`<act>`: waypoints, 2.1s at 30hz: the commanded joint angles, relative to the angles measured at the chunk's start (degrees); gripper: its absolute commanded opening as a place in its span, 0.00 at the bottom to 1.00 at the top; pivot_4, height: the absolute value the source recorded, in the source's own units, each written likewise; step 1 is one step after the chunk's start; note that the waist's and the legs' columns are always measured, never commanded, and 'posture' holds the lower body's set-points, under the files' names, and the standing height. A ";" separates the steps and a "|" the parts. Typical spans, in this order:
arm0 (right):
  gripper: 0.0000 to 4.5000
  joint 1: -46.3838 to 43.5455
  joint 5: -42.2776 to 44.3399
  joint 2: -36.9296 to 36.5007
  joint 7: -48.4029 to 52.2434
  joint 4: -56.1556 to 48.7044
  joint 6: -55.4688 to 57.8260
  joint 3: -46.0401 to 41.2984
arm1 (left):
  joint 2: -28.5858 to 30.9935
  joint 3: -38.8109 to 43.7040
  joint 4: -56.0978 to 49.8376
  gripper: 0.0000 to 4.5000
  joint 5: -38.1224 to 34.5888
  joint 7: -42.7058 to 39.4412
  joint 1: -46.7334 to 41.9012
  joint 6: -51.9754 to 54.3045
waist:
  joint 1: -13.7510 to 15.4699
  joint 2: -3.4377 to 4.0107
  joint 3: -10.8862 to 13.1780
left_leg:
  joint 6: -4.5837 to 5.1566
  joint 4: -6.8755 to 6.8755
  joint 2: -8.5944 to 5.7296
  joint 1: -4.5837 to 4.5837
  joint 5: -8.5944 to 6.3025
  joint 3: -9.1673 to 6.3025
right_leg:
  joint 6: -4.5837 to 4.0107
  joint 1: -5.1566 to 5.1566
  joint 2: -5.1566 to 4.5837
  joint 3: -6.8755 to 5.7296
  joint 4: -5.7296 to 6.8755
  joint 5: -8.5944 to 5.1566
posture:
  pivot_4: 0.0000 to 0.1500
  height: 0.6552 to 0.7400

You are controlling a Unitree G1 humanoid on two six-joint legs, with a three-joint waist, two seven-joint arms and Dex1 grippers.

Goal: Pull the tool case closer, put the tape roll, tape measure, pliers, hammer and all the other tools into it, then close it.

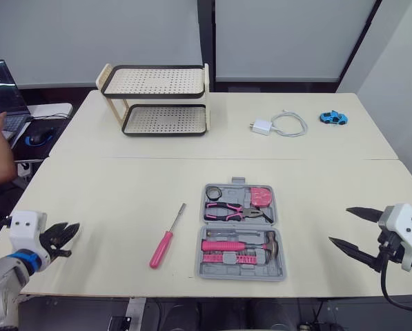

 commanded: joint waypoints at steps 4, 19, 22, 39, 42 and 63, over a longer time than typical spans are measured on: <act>1.00 -1.10 1.38 -1.58 2.16 -0.25 -0.80 -1.15 | 1.15 2.12 -1.73 0.75 -2.03 0.07 0.81 -1.25 | 0.21 0.00 0.00 | 0.00 0.00 -0.01 0.00 0.00 0.02 | 0.00 0.01 -0.01 0.00 0.00 0.00 | 1.00 1.00; 1.00 -10.99 13.94 -14.74 11.39 -11.11 11.21 3.64 | 1.08 0.38 -14.17 0.99 -3.90 -3.14 8.02 1.59 | -0.21 0.05 0.02 | -0.01 -0.04 0.05 0.00 -0.01 0.03 | -0.01 -0.01 -0.01 0.02 -0.03 0.00 | 1.00 1.00; 1.00 -17.75 18.81 -17.45 11.37 -12.69 15.03 7.53 | 0.64 0.64 -19.13 0.99 -5.03 -3.97 10.98 3.07 | -0.07 0.01 0.02 | -0.01 -0.06 0.05 -0.02 -0.01 0.00 | -0.01 0.00 -0.03 0.01 -0.08 0.00 | 1.00 1.00; 1.00 -32.96 23.75 -17.04 8.92 -13.09 21.44 17.76 | -13.44 -20.04 -44.38 0.99 -5.24 12.79 11.50 14.79 | 1.32 -0.03 0.11 | 0.01 -0.05 -0.04 -0.09 -0.03 0.08 | 0.01 0.00 -0.02 -0.03 -0.20 0.01 | 1.00 1.00; 1.00 -32.79 23.34 -17.36 9.17 -13.03 21.29 17.77 | -14.85 -24.34 -42.39 0.99 -2.16 16.05 9.64 15.20 | 1.29 -0.03 0.11 | 0.01 -0.04 -0.04 -0.08 -0.03 0.10 | 0.01 0.00 -0.01 -0.02 -0.20 0.01 | 1.00 1.00; 1.00 -30.78 22.55 -17.97 8.98 -14.10 21.21 16.07 | -15.03 -35.18 -35.06 0.87 6.18 19.30 3.90 17.42 | 1.34 -0.03 0.12 | 0.01 -0.05 -0.05 -0.10 -0.03 0.10 | 0.01 0.00 0.01 -0.04 -0.22 0.01 | 1.00 1.00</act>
